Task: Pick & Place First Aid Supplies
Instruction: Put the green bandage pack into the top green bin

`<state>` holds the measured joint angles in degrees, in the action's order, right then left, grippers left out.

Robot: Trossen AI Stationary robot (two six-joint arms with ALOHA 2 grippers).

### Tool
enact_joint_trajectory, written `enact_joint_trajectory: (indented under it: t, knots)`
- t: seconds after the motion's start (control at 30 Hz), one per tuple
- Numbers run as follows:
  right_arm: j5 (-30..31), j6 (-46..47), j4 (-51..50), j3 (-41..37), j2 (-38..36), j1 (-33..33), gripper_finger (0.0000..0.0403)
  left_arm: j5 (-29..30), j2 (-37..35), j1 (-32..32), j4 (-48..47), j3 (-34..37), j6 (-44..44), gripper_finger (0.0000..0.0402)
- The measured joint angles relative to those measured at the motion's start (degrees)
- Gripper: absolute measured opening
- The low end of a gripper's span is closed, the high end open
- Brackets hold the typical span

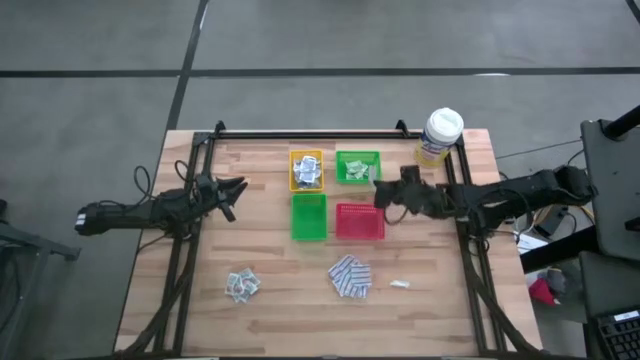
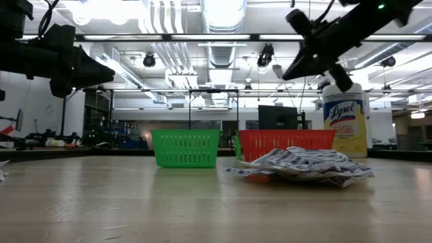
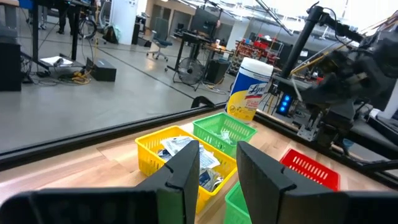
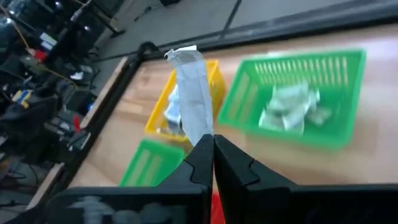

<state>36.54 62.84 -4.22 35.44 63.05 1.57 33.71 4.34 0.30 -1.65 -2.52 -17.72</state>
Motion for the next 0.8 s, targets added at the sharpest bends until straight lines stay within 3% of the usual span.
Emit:
enact_joint_trajectory:
  t: [0.27,0.47,0.8]
  knots:
    - [-9.93,-12.11,1.47,2.55,1.39,-12.68,0.0008,0.0,0.0,0.0,-0.02,0.0,0.1,0.0108]
    - [-15.35,-20.0,1.1,7.79,6.57,-19.97,0.0008,0.02,0.0,0.0,-0.04,0.0,1.35,0.0108]
    - [-25.34,-35.99,-18.02,23.7,23.33,-25.88,0.0008,0.02,0.0,0.0,-0.04,0.0,1.42,0.0108]
